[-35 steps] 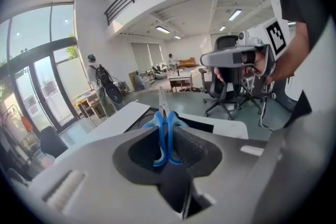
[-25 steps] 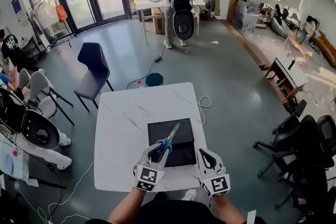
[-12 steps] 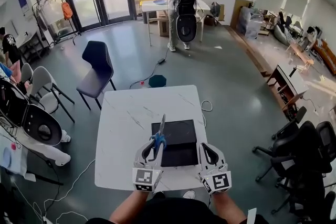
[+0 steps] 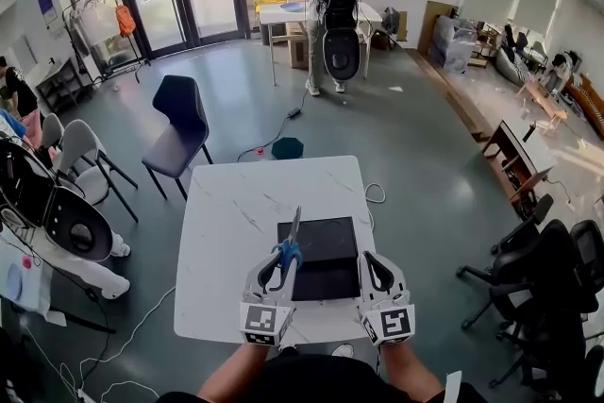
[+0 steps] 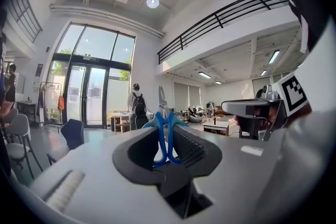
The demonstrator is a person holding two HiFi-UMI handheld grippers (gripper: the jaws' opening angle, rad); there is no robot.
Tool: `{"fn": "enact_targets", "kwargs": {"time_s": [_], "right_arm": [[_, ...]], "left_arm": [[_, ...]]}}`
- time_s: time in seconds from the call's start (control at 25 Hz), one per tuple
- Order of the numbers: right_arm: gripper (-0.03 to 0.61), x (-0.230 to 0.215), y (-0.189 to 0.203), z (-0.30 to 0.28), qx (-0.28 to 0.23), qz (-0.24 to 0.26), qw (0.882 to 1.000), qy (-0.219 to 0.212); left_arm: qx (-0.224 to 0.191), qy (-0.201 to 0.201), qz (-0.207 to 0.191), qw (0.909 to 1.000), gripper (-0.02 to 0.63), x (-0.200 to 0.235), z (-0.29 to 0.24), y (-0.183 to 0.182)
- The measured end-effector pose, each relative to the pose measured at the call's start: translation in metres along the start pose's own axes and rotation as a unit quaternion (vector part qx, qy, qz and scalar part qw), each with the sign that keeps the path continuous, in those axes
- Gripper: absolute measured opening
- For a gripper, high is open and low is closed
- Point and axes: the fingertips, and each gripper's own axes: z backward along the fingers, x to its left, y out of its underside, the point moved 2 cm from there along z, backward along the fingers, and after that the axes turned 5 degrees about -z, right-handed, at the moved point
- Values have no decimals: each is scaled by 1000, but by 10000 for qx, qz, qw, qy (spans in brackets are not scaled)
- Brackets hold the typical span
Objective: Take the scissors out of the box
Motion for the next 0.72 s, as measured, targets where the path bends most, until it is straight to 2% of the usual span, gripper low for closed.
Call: {"fn": "enact_targets", "kwargs": {"time_s": [0.72], "right_arm": [[6, 4, 5, 0, 55, 1, 10000, -39]], "left_arm": [[-25, 153, -60, 9999, 97, -5, 1, 4]]}}
